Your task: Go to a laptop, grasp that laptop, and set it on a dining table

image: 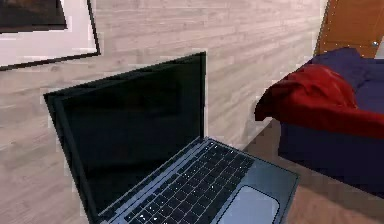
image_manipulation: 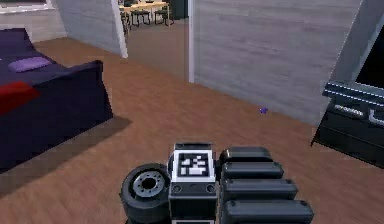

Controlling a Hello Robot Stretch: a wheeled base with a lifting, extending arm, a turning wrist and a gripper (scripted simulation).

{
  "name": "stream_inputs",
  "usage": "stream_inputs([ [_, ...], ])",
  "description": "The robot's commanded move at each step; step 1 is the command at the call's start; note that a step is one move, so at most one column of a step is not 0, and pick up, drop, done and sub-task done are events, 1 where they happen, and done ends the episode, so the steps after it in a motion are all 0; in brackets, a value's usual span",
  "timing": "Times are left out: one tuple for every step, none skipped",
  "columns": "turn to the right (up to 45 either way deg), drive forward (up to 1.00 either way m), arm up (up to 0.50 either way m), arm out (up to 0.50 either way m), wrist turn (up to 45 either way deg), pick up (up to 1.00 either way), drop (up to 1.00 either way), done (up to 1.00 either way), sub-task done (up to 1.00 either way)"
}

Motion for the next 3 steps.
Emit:
stream_inputs([
  [3.0,0.00,0.00,0.00,0.0,0.00,0.00,0.00,0.00],
  [-45.0,0.00,0.00,0.00,0.0,0.00,0.00,0.00,0.00],
  [-45.0,0.00,0.00,0.00,0.0,0.00,0.00,0.00,0.00],
])
